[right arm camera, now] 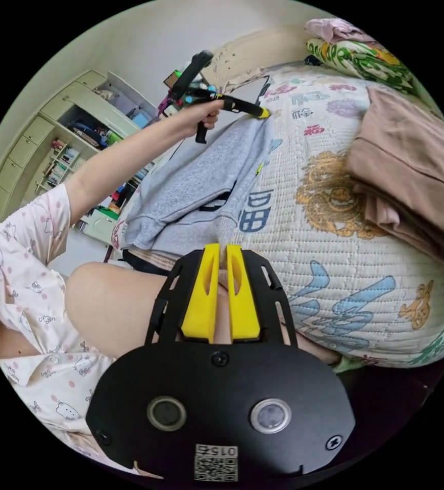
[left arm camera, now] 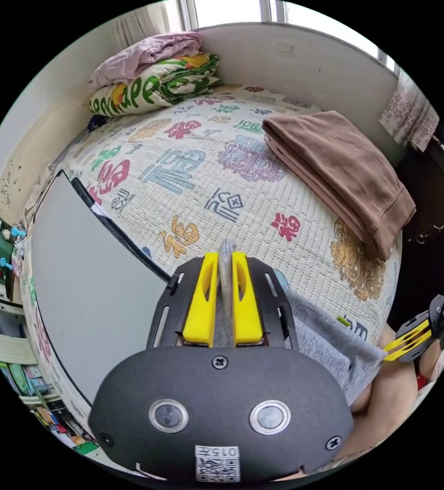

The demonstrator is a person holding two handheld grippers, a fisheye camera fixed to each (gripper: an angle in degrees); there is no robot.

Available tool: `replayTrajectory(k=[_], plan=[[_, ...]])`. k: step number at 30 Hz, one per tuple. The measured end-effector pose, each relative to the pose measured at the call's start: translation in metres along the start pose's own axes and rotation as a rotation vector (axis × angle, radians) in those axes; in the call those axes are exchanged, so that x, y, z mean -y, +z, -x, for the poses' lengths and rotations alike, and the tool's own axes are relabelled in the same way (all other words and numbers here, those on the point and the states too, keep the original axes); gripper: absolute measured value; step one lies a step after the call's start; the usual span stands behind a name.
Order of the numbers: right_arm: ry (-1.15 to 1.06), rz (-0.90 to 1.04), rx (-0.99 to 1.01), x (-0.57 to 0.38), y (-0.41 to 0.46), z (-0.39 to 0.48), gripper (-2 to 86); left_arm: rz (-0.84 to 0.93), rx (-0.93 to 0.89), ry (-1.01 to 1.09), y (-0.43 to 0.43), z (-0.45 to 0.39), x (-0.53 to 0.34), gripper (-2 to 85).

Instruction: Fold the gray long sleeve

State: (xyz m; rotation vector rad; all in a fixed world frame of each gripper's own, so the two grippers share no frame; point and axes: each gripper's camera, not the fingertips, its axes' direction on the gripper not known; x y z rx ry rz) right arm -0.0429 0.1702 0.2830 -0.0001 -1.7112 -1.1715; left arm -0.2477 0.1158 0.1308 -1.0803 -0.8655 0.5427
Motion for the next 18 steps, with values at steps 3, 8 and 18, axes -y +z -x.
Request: replayTrajectory(k=[3,8,18], plan=[[-0.003,-0.140,-0.071,-0.023,-0.035,-0.016,1.5,-0.133,0.017,-0.055,-0.060,0.007,0.014,2.3],[-0.029,-0.373,-0.241,-0.059,-0.101,-0.025,0.9,-0.463,-0.138,-0.205,-0.196,0.045,0.013,1.8],[-0.639,-0.097,0.123,-0.126,-0.035,0.051,0.4,-0.764,-0.337,-0.424,-0.333,0.142,-0.214,1.9]])
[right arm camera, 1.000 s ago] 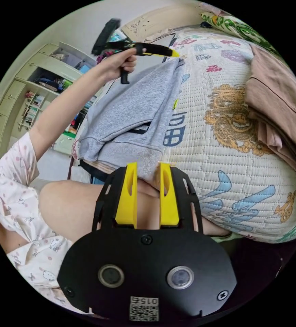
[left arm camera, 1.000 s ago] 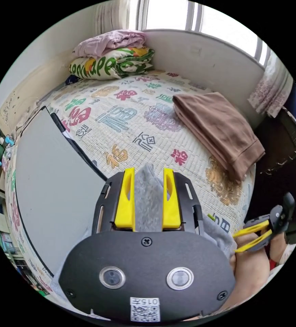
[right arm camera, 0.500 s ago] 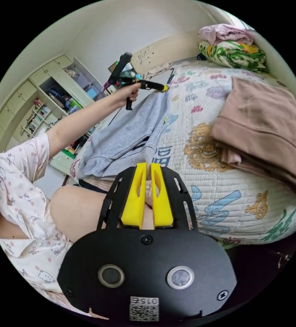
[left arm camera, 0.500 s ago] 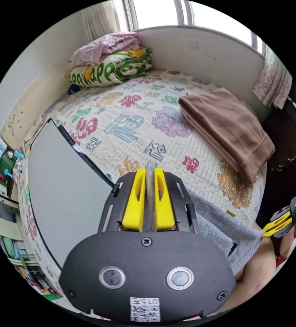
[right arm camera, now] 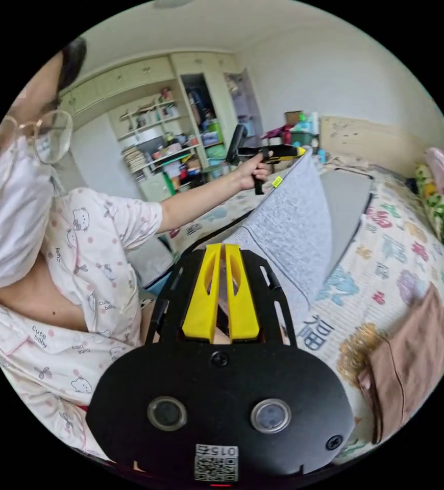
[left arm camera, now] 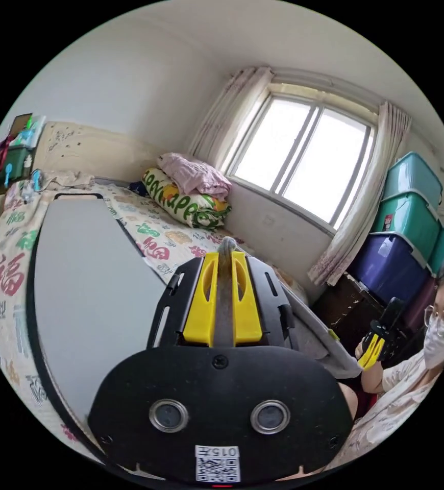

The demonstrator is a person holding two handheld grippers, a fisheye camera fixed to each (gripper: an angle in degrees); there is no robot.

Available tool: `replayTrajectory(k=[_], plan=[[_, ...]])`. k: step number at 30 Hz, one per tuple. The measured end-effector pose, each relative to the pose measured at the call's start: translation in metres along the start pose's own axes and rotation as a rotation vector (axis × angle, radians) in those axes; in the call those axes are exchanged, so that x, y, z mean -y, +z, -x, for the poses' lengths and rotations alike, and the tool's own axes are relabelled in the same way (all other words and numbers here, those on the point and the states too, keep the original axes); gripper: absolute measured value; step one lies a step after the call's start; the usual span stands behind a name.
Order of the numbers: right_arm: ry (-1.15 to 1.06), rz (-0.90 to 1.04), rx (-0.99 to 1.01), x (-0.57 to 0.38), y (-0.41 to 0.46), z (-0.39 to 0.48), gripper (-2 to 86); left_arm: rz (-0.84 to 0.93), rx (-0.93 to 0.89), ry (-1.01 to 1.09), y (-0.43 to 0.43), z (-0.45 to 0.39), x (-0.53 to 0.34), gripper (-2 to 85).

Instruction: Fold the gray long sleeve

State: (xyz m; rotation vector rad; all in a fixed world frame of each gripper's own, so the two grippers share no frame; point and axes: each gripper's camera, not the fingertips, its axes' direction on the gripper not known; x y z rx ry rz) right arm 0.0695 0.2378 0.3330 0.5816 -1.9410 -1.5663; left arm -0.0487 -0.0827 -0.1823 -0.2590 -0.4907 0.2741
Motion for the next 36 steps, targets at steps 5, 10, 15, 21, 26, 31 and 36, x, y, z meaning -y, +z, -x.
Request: replayTrajectory(k=[5,10,15,21,26,31,36], plan=[[-0.131,0.325,0.222,-0.027,0.120,0.006,0.3,0.072,0.198,-0.151,-0.073,0.059,-0.083,2.4],[-0.238,0.634,0.245,-0.090,0.214,0.017,0.1,0.165,0.289,-0.254,-0.094,0.071,-0.135,4.4],[-0.275,0.695,0.362,-0.165,0.248,0.012,-0.2,-0.081,0.295,-0.361,-0.145,0.057,-0.126,7.7],[-0.211,0.632,0.033,-0.238,0.257,-0.036,4.2,0.061,0.167,-0.306,-0.107,0.008,-0.079,13.2],[-0.223,0.803,-0.138,-0.303,0.296,-0.073,10.3,0.159,0.264,-0.279,-0.064,-0.035,-0.048,12.5],[-0.298,0.919,-0.222,-0.356,0.325,-0.095,11.5,0.248,0.339,-0.236,-0.043,-0.069,-0.023,9.4],[-0.365,0.925,-0.281,-0.389,0.315,-0.119,7.6,0.265,0.416,-0.125,-0.037,-0.118,0.011,6.5]])
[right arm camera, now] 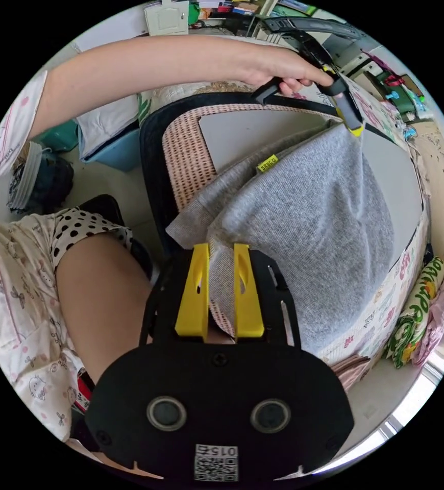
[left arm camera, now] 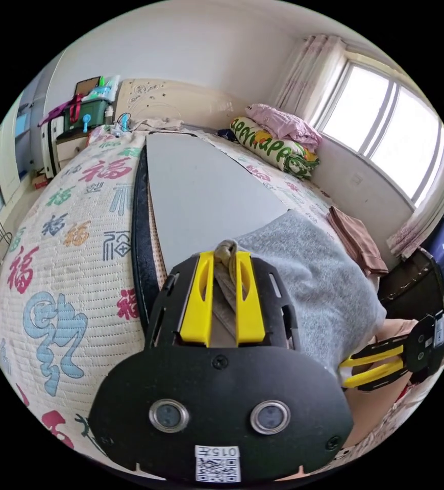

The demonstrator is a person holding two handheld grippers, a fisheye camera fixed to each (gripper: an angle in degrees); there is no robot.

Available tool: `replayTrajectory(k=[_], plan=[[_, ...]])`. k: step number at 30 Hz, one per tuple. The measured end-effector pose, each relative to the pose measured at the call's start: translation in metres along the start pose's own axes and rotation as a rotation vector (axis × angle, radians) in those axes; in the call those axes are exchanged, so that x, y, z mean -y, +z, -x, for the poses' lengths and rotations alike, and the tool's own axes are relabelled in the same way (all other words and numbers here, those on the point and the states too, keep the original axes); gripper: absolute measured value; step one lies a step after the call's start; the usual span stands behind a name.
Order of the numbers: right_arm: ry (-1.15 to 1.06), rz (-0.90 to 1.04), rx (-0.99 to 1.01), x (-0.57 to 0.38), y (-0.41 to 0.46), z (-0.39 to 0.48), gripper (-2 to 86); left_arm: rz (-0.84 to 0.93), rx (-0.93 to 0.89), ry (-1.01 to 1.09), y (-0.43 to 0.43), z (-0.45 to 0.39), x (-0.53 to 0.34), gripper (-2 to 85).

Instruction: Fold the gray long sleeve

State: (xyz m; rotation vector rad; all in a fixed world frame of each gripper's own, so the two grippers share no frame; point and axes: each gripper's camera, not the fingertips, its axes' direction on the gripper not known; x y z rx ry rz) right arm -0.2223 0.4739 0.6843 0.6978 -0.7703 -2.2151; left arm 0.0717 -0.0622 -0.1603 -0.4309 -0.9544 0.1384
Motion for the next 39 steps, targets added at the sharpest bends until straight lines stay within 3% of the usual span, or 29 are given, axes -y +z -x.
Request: replayTrajectory(k=[2,7,14,20,24,28,30,34,39], plan=[[0.005,-0.043,0.129,-0.015,-0.001,-0.011,3.0,-0.025,-0.009,-0.023,-0.014,-0.006,0.009,5.6],[0.044,-0.335,0.324,-0.065,-0.031,-0.048,1.0,-0.070,0.105,-0.017,-0.063,-0.029,0.034,4.5],[-0.049,-0.142,0.240,-0.055,0.006,-0.084,1.4,0.069,0.177,-0.036,-0.055,-0.034,0.054,5.6],[-0.041,-0.129,0.328,-0.074,-0.007,-0.143,5.0,0.082,0.039,-0.178,-0.095,-0.005,0.080,7.1],[-0.018,-0.350,0.555,-0.120,-0.058,-0.213,6.6,-0.023,-0.199,-0.317,-0.155,0.039,0.076,8.5],[0.288,-0.644,0.542,-0.183,-0.093,-0.330,9.2,-0.097,-0.283,-0.437,-0.204,0.078,0.047,11.2],[0.425,-0.688,0.521,-0.204,-0.098,-0.385,11.6,-0.074,-0.302,-0.450,-0.213,0.089,0.040,13.9],[0.687,-0.696,0.472,-0.228,-0.095,-0.495,14.9,-0.097,-0.446,-0.491,-0.225,0.113,0.034,18.1],[0.830,-0.599,0.559,-0.203,-0.056,-0.572,17.1,-0.106,-0.527,-0.504,-0.244,0.137,0.048,19.5]])
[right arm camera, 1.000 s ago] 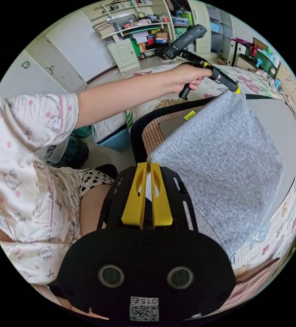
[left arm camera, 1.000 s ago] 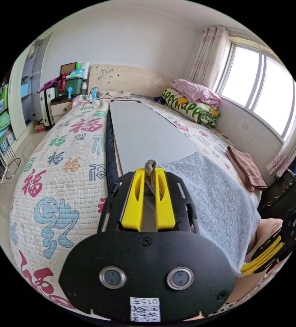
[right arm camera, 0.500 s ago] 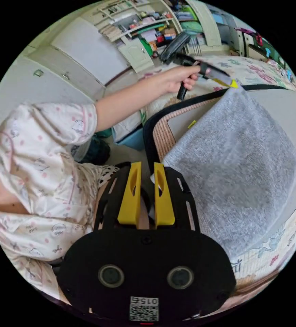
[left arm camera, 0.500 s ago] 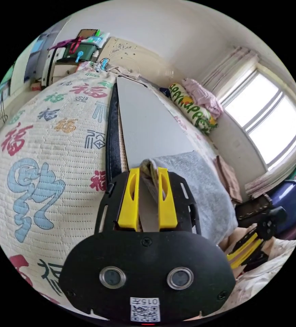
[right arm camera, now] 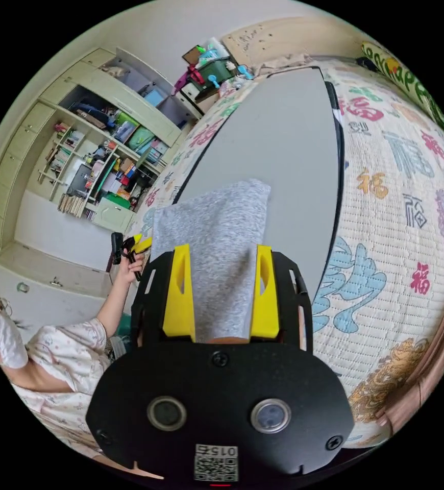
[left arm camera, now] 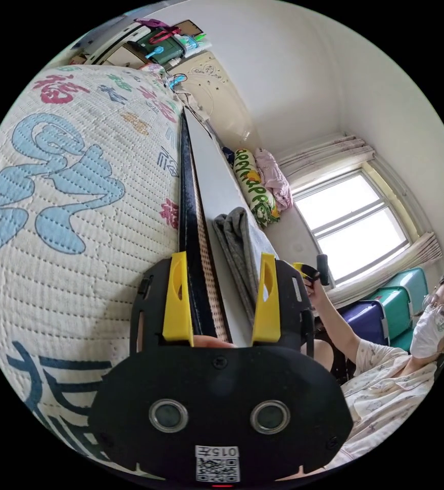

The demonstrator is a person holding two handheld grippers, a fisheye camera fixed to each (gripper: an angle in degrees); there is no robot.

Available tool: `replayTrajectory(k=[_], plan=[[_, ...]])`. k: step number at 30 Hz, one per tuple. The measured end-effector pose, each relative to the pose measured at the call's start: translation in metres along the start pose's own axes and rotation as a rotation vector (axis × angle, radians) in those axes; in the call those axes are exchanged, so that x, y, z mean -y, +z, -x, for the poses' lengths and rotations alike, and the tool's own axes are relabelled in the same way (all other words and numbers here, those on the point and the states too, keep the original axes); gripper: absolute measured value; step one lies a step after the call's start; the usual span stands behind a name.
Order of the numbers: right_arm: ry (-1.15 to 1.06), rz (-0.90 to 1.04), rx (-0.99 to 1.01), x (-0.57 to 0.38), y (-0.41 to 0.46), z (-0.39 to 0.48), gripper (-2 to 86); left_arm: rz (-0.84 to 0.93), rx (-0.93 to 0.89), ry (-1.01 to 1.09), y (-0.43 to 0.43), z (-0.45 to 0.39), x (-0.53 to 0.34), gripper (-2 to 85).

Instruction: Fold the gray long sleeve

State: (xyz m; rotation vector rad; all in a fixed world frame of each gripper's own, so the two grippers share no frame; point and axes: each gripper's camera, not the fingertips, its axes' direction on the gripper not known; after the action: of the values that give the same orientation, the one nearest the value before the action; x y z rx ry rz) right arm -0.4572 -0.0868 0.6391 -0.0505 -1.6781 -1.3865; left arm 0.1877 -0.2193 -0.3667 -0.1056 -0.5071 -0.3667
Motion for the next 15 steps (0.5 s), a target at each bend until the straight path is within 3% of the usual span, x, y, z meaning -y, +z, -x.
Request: replayTrajectory(k=[3,10,15], plan=[[0.026,0.073,0.083,0.027,0.034,-0.011,16.3,0.008,-0.002,0.010,-0.012,-0.006,0.013,20.3],[-0.111,0.063,-0.128,0.064,0.064,0.042,14.1,-0.011,-0.075,-0.032,-0.039,0.001,0.039,19.7],[-0.170,0.093,-0.116,0.094,0.093,0.081,13.8,-0.010,-0.072,-0.020,-0.051,-0.002,0.054,19.6]])
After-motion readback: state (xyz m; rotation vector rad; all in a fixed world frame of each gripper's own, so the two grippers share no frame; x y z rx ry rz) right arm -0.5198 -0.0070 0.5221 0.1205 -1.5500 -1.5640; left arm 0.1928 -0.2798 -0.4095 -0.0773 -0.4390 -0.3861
